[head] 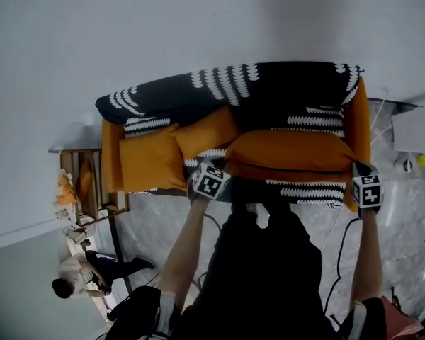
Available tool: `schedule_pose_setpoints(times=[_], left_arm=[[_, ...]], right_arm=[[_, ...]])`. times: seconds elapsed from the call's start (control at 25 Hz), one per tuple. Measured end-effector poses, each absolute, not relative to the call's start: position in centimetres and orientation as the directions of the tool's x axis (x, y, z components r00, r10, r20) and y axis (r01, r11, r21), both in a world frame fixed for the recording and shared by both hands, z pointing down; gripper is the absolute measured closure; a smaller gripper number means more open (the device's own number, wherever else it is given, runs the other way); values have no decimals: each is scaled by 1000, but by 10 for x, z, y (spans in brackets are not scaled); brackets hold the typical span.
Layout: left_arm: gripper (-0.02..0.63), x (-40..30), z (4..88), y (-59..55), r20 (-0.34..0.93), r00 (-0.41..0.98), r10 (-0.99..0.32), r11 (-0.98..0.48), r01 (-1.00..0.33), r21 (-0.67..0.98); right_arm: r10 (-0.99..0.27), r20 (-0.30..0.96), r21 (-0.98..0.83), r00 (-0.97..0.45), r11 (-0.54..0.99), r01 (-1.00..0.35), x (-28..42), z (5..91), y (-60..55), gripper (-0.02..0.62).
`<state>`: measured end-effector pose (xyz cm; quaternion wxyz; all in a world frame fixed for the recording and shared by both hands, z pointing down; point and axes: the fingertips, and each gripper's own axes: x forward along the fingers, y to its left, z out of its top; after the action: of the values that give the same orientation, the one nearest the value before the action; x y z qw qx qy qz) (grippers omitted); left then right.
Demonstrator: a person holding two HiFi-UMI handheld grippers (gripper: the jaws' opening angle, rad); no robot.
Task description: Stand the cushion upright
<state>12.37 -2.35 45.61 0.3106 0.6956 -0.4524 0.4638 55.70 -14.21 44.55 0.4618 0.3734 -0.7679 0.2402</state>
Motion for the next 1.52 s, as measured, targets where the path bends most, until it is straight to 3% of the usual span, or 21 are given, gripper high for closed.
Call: schedule_pose_setpoints(times=[0.72, 1.12, 1.52], left_arm=[[565, 150, 494, -134, 949, 182, -256, -489, -872, 35], [543, 135, 503, -202, 920, 116, -374, -442, -895, -67], [528, 121, 509, -246, 914, 82, -398, -426, -899, -104]], right_arm=[[-346, 908, -4, -235, 554, -833, 588, 487, -241, 586], [-445, 879, 111, -171, 540, -835, 569, 496, -315, 580], [-546, 827, 250, -133, 568, -784, 555, 486, -366, 557]])
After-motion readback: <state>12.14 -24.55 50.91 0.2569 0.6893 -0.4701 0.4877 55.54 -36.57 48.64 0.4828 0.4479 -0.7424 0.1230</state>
